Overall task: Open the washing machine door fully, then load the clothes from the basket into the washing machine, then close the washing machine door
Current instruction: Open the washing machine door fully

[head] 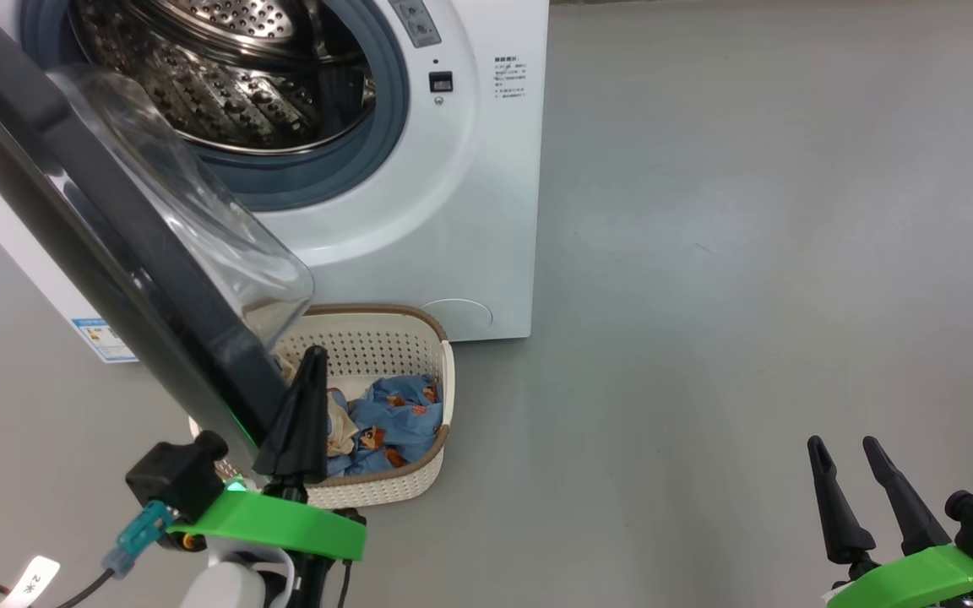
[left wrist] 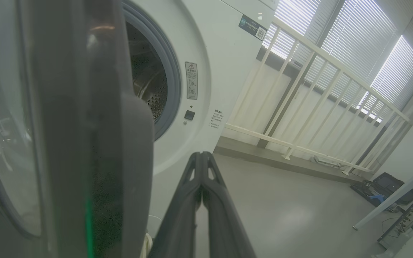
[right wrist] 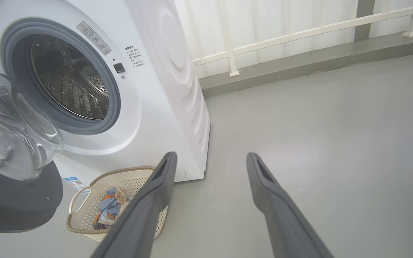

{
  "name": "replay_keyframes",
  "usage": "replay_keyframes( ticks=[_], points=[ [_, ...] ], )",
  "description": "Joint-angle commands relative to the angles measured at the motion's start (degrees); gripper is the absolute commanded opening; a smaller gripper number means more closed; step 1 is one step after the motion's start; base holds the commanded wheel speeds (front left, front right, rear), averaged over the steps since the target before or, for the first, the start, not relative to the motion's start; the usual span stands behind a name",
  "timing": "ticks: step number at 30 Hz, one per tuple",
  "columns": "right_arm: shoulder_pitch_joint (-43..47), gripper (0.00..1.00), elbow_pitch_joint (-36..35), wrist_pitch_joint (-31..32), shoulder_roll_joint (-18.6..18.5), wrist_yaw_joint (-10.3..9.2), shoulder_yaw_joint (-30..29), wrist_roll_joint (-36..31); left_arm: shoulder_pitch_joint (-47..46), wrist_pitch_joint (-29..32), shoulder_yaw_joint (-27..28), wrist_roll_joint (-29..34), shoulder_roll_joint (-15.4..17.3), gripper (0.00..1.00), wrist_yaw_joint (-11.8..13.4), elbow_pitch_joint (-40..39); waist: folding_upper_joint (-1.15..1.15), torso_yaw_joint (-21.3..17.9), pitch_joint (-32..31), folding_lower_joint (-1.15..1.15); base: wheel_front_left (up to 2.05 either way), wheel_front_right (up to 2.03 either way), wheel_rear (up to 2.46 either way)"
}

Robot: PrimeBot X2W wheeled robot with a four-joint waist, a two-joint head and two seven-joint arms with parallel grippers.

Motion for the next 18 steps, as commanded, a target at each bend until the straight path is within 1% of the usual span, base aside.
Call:
replay_keyframes(
  ticks=[1,10,18],
  points=[
    [-1.6,1.00,-1.5,-0.7,-0.9,0.32,1.0,-1.1,-2.2,-0.4,2.2,0.2,0.3,0.00,0.1,-0.6,0.00,0.1,0.0,0.00,0.00,0.00,0.00],
    [-1.6,1.00,-1.9,-0.7,-1.0,0.32,0.7,-1.2,-3.1,-0.4,3.1,-0.9,0.3,0.00,0.0,2.2,0.00,0.7,0.1,0.00,0.00,0.00,0.00],
    [-1.5,1.00,-2.1,-0.7,-1.1,0.32,0.4,-1.2,-3.1,-0.4,4.0,-1.2,0.3,0.00,0.0,2.9,0.00,1.5,0.0,0.00,0.00,0.00,0.00]
  ],
)
